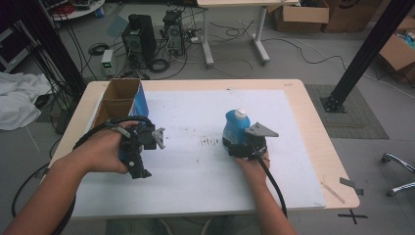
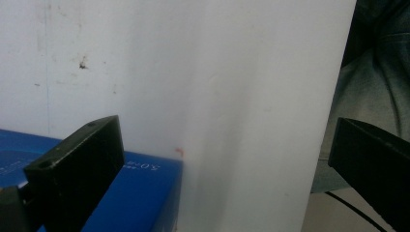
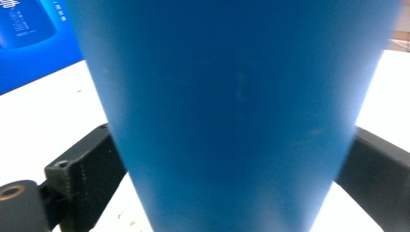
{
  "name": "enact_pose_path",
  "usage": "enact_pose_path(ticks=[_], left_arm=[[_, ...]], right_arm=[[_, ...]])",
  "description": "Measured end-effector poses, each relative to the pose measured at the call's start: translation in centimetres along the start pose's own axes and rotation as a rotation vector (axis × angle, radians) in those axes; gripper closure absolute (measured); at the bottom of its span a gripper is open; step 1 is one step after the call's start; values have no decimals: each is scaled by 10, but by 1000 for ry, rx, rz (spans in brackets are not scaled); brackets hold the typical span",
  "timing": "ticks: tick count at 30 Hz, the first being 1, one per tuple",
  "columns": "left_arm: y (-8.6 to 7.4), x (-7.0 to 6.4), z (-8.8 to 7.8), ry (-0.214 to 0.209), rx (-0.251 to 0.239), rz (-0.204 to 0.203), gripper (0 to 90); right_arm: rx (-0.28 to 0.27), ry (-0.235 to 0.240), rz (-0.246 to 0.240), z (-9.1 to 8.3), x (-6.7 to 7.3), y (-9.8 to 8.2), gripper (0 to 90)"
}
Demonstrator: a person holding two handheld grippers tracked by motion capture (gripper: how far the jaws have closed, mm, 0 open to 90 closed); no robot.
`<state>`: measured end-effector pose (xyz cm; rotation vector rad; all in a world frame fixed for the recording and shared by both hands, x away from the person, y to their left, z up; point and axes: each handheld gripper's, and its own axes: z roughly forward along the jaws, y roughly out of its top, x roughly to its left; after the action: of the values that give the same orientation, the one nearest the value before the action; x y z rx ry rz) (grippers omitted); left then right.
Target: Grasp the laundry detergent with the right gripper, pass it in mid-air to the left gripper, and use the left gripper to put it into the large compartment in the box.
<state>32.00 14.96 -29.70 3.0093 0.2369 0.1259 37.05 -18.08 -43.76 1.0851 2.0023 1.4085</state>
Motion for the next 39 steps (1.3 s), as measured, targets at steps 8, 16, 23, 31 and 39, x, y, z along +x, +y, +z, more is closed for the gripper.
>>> enact_pose_path(ticks=[8,16,23,31,39], left_arm=[[2,0,1,0,3,6,0],[-1,0,2,1,2,0,0],[0,1,3,1,5,2,1],[2,3,3,-2,10,3,0],[3,3,4,-4,14,2,1]], right_arm=[[-13,2,-1,0,2,0,144],[-14,-10,-3,0,3,-1,192],[-17,-7,-7,0,4,-1,242],[-20,-7,-3,-1,3,-1,306],[-25,-20,-4,-2,3,-2,343]])
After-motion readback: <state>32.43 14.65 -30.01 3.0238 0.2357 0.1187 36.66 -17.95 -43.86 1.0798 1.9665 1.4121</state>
